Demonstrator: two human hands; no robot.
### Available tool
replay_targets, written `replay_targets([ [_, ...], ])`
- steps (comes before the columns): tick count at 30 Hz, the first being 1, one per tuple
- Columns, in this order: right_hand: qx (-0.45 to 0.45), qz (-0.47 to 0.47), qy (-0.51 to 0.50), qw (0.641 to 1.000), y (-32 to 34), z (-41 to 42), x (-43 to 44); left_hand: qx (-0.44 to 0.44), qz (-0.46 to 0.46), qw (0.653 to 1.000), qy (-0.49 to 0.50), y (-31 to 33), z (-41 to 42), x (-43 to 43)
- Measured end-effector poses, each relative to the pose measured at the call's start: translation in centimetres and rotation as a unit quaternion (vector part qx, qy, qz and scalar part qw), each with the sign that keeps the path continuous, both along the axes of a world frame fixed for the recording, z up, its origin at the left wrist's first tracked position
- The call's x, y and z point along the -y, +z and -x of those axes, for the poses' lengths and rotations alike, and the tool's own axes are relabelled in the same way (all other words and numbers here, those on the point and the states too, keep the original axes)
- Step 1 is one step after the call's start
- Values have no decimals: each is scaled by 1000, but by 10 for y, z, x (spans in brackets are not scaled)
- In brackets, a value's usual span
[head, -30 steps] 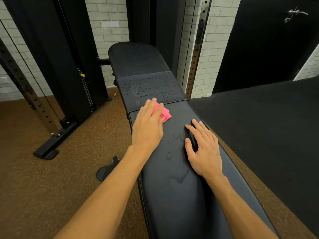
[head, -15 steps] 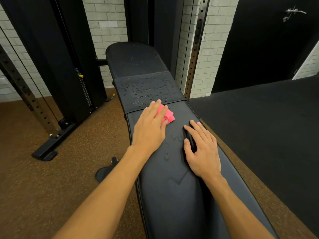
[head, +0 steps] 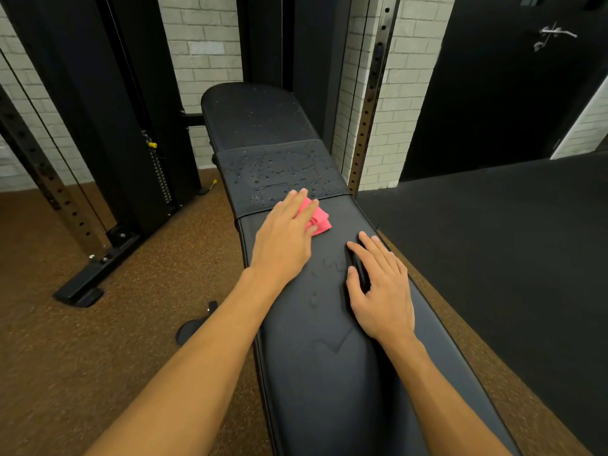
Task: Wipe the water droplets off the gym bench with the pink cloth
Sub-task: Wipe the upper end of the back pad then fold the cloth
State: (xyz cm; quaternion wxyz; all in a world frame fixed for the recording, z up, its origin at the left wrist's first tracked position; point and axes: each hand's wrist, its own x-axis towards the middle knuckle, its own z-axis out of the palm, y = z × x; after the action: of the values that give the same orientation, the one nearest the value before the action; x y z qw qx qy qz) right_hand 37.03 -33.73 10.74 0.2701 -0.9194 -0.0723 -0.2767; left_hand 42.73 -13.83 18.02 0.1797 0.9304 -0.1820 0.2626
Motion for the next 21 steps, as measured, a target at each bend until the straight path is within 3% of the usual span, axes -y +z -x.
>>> replay_targets([
  [6, -3, 1, -1, 1000, 1, 2, 0, 4, -15, 1000, -13, 1, 3, -4],
  [11, 4, -18, -11, 1000, 1, 4, -1, 42, -13, 999, 30, -1, 25, -39],
  [15, 19, -33, -20, 999, -1, 4, -2, 43, 15, 999, 7, 0, 9, -23],
  [21, 28, -30, -18, 999, -3, 2, -2, 42, -24, 998, -50, 5, -30, 25],
])
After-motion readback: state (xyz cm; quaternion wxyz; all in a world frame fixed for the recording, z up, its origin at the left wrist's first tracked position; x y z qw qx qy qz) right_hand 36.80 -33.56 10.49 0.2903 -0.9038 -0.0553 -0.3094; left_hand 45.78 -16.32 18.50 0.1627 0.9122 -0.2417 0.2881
